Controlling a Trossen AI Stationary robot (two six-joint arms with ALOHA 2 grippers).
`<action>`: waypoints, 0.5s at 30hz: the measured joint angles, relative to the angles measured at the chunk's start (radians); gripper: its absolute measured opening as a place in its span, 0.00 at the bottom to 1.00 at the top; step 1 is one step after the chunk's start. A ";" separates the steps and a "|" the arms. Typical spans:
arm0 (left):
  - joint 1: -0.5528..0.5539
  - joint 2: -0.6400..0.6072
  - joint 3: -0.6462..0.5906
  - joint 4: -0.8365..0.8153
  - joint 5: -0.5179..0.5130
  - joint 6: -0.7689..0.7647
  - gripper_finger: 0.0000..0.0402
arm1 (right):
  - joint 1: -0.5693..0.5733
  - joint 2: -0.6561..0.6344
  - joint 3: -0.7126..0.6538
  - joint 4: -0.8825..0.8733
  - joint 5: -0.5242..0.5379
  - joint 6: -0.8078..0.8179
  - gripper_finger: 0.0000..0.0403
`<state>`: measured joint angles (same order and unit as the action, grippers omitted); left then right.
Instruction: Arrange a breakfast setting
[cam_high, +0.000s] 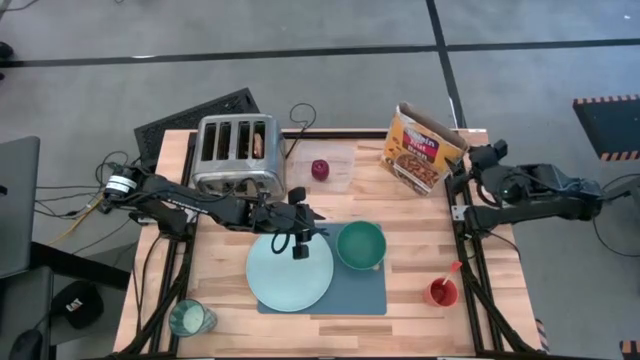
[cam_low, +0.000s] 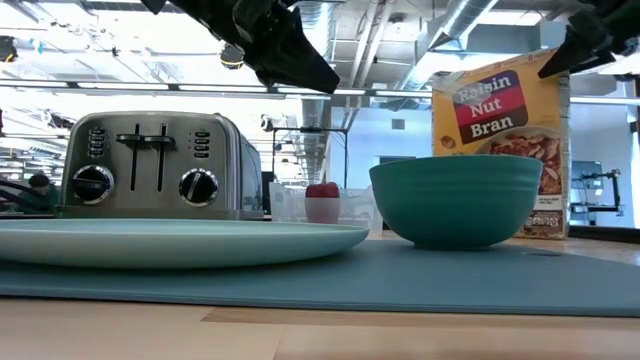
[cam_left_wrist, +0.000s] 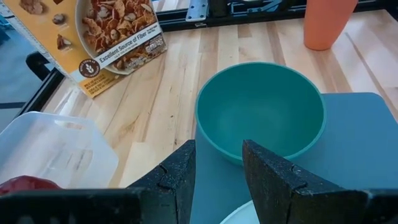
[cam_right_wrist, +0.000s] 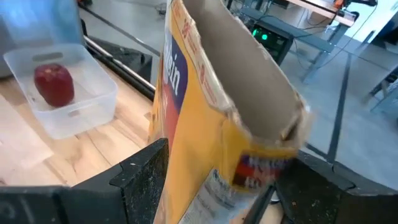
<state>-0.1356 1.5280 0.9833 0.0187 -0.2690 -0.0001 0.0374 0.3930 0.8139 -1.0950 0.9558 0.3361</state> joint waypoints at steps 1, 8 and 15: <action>0.000 0.000 0.000 0.000 0.000 -0.002 0.30 | -0.010 0.013 0.000 0.013 -0.012 -0.015 0.76; 0.000 0.000 0.000 -0.001 0.000 -0.002 0.30 | -0.112 0.087 0.000 0.096 -0.060 -0.148 0.76; 0.000 0.000 0.000 -0.001 0.000 0.003 0.30 | -0.277 0.122 -0.010 0.222 -0.217 -0.269 0.72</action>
<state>-0.1356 1.5280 0.9836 0.0177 -0.2687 0.0031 -0.2395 0.5146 0.8038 -0.8727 0.7391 0.0673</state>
